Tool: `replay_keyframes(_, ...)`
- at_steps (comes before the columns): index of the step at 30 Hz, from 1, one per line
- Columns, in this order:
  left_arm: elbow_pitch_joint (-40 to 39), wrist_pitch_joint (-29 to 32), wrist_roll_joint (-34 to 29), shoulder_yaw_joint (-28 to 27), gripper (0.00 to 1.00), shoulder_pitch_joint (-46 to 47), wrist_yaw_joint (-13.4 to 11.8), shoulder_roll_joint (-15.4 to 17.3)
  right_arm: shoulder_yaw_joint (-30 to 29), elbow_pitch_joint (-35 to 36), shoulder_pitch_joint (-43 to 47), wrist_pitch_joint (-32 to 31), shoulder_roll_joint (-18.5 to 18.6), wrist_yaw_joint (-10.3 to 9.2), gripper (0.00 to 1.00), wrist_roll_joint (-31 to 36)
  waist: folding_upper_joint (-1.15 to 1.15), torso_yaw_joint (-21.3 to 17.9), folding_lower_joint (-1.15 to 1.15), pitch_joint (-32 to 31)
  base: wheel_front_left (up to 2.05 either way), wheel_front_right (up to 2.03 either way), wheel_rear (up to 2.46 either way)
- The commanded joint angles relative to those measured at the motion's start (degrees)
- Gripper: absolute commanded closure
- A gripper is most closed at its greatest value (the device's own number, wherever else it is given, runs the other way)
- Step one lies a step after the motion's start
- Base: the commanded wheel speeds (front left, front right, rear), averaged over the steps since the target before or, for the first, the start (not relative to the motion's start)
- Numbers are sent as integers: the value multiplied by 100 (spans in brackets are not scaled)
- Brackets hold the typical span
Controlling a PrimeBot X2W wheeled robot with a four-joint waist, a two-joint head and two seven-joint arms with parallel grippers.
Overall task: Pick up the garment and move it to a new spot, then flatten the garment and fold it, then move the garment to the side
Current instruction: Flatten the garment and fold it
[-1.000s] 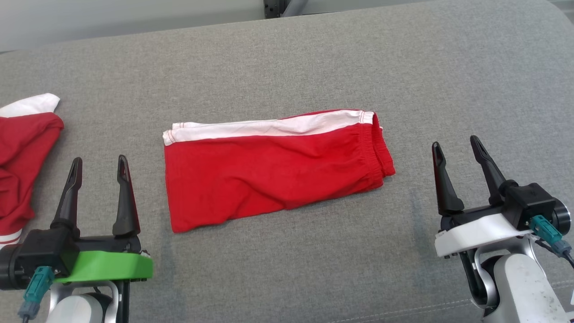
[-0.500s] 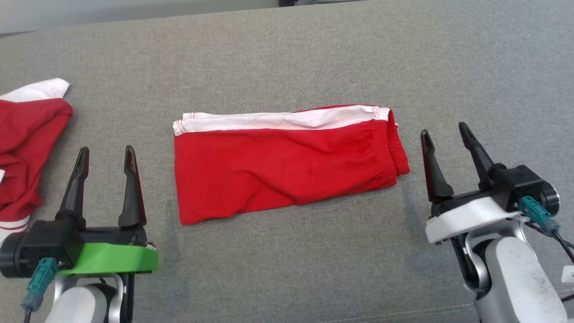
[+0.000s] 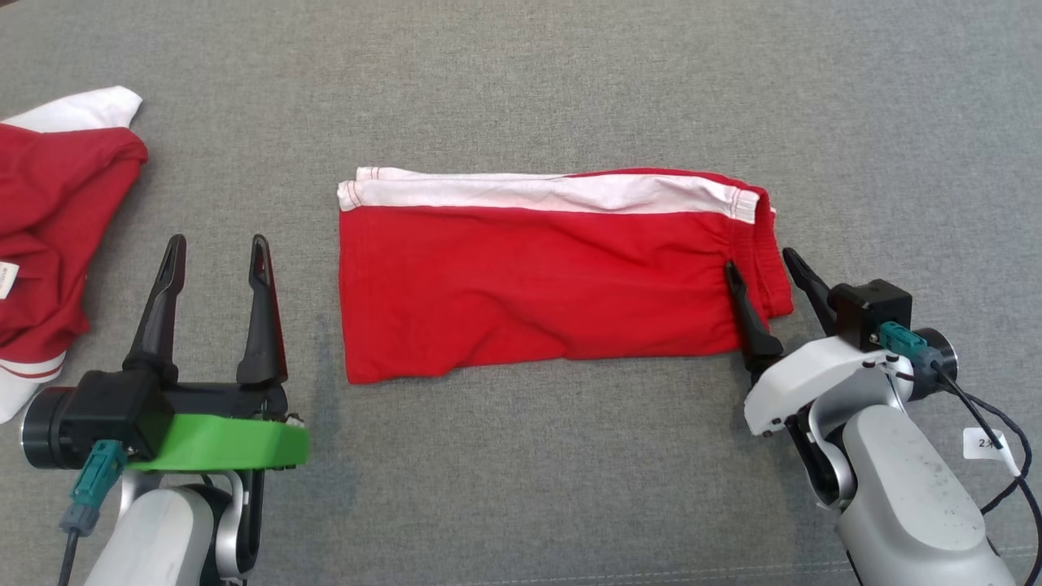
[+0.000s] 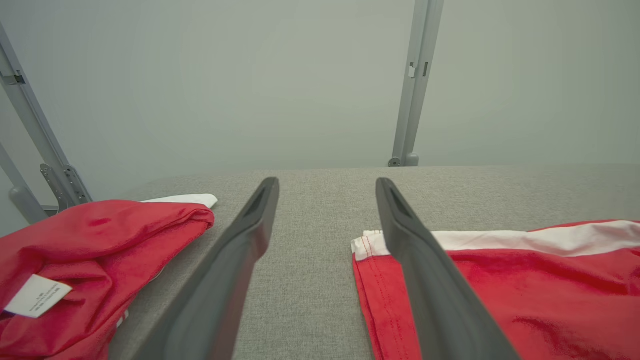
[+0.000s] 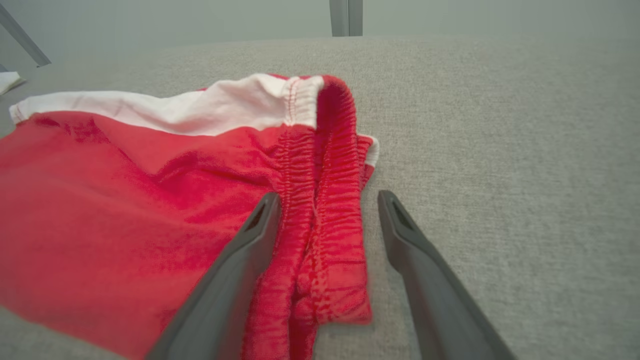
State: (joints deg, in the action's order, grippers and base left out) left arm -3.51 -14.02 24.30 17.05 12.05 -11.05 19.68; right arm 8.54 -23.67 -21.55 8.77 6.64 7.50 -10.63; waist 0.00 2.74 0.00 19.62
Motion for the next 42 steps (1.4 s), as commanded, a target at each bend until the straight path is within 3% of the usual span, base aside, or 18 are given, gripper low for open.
replay_keyframes(1,16,-30,-50,0,0,85,36,0,-31,-84,-56,46,23,-2,0,-82,0,30,0,42,0,0,0)
replay_keyframes(8,106,-45,-69,26,0,168,64,32,41,-627,-156,74,21,-5,0,-416,0,-43,0,109,0,0,0)
replay_keyframes(9,113,-46,-74,33,0,177,73,38,113,-675,-189,79,14,-5,37,-502,0,-59,0,112,0,0,0)
replay_keyframes(12,127,-36,-88,50,0,204,76,57,347,-775,-272,94,38,-5,100,-717,0,-110,0,122,0,0,0)
replay_keyframes(17,117,-6,-83,41,0,208,29,93,564,-901,-370,205,195,-11,100,-1167,0,-249,0,128,0,0,0)
replay_keyframes(27,45,47,-58,12,0,153,-52,169,302,-737,-41,368,591,-11,100,-1890,0,-476,0,109,0,0,0)
replay_keyframes(35,25,125,-54,12,0,101,-104,231,931,610,-121,-142,645,-1,100,-2682,0,-629,0,80,0,0,0)
replay_keyframes(42,22,156,-66,98,0,216,-88,175,1469,1675,-245,-772,618,-1,100,-3043,0,-534,0,110,0,0,0)
